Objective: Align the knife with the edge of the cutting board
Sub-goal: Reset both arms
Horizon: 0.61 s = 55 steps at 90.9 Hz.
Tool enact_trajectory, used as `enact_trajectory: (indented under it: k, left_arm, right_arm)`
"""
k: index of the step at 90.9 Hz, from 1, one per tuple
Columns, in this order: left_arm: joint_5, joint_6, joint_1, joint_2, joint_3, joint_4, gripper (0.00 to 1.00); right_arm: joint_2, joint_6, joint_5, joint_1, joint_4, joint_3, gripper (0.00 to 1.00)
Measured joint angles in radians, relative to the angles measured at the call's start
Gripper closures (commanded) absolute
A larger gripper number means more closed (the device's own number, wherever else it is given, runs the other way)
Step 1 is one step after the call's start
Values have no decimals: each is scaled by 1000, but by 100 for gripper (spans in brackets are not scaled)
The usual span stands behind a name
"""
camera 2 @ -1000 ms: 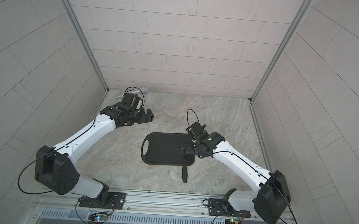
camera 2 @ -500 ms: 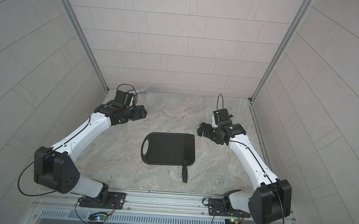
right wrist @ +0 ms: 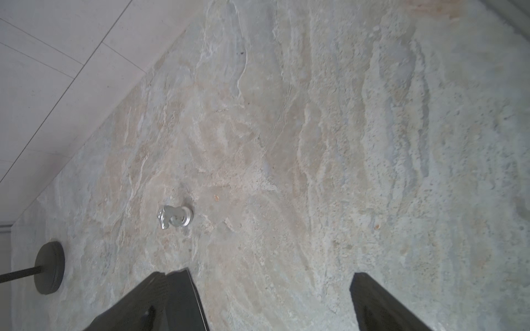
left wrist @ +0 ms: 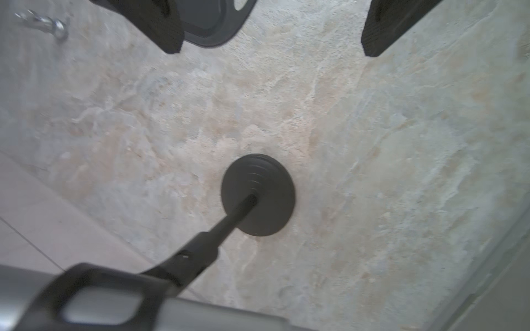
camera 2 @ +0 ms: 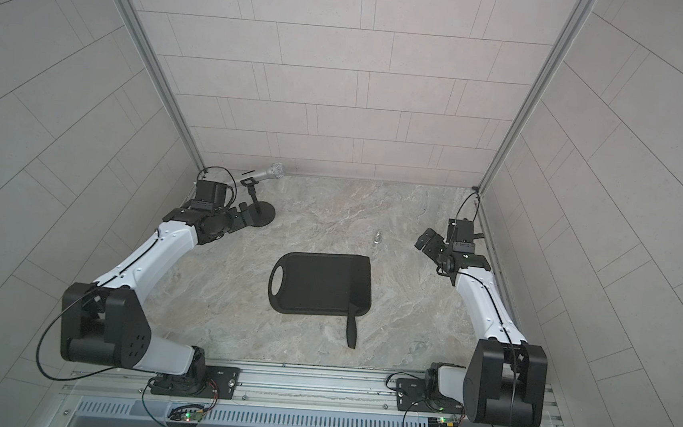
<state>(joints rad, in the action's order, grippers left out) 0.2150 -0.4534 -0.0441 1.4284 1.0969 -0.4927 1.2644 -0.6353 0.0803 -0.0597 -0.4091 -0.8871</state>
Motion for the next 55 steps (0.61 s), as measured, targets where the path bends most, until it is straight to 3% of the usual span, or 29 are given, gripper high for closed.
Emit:
enact_trajectory:
  k: [23,55]
  left_arm:
    - [206,-2,-2,-137,-224,199,0]
    - [400,67,-2,-128,-330,422,0]
  right_arm:
    - [30,88,-135,-9,185,15,0]
    - [71,154,-316,-24,441,188,0]
